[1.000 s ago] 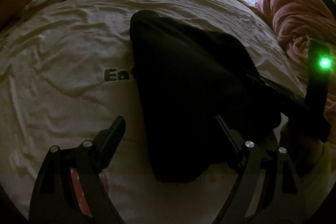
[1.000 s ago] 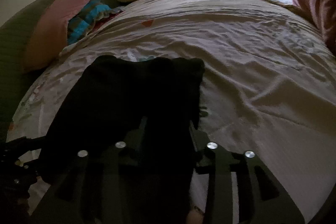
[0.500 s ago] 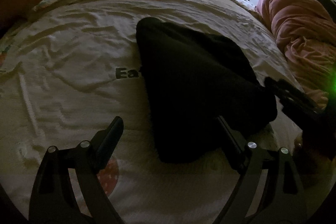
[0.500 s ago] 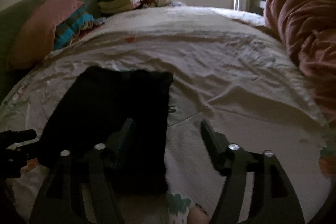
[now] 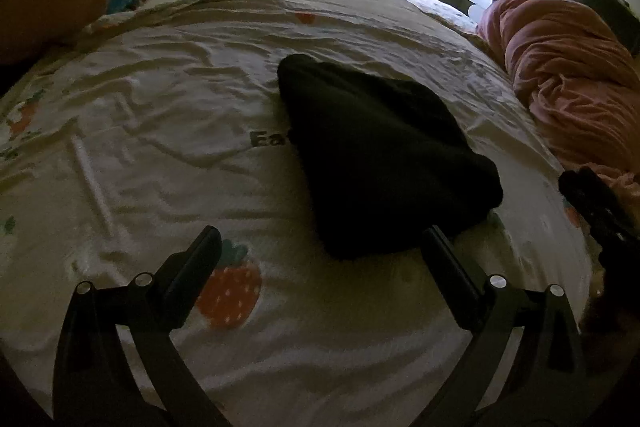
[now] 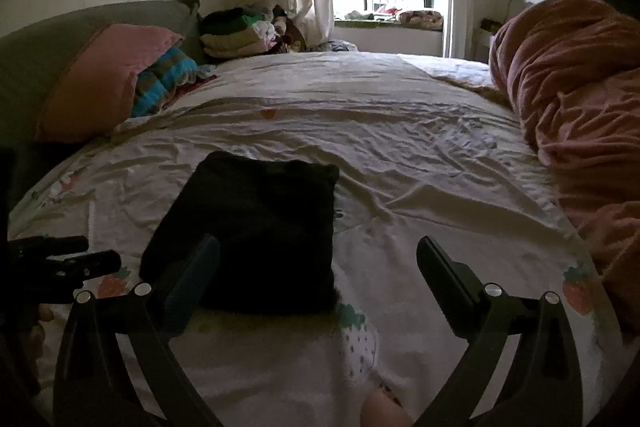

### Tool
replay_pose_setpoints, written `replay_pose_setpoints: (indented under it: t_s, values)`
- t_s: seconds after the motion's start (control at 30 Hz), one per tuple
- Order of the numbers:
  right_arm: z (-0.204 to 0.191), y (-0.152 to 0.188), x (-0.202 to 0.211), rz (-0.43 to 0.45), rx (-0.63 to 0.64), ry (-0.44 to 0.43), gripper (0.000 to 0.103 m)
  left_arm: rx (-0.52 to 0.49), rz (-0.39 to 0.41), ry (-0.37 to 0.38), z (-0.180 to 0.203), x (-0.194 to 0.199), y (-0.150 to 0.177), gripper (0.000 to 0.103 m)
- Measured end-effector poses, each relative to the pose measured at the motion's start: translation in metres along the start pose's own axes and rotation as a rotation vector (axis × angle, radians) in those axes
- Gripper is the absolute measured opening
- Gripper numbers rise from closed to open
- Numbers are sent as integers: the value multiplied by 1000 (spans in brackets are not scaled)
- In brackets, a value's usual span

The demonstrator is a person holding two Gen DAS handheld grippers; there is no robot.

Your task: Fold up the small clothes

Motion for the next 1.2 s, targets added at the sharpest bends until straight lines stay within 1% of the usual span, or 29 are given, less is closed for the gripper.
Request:
replay_pose_setpoints:
  t_s: [0.17,0.37,0.5,0.7,0.83,1.03,1.1,1.2]
  values:
    - [-22,8,23,19,-7,2,98,6,25,13,-12,21,15,93]
    - [-50,23,44,29,31,27,98,-7,79,-16,-27,48,32,93]
    - [-59,37,53,37,4,24,98,-9,116,-31,-32,64,44,93]
    - [-65,54,66,54,3,50,98,-18,156,-47,-32,81,62,94]
    - [-64,68,74,55,-11,53,98,-13,172,-47,-32,87,75,93]
    - [-66,95,80,43,19,65,98,-29,190,-53,-30,86,93,93]
    - [-70,105,80,29,38,63,98,-23,187,-45,-31,84,100,93]
    - [-72,121,78,5,56,62,98,-14,189,-53,-34,80,109,94]
Point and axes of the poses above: each gripper's, at about its wrist camera, not at the fingertips, and x roughly against the way its jaws point, z to its right, y to its underside, the point moved 9 cm from there along -x, roughly the way its jaws point, and after that the axes turned 10 degrees about -y, right-handed, at the moved point
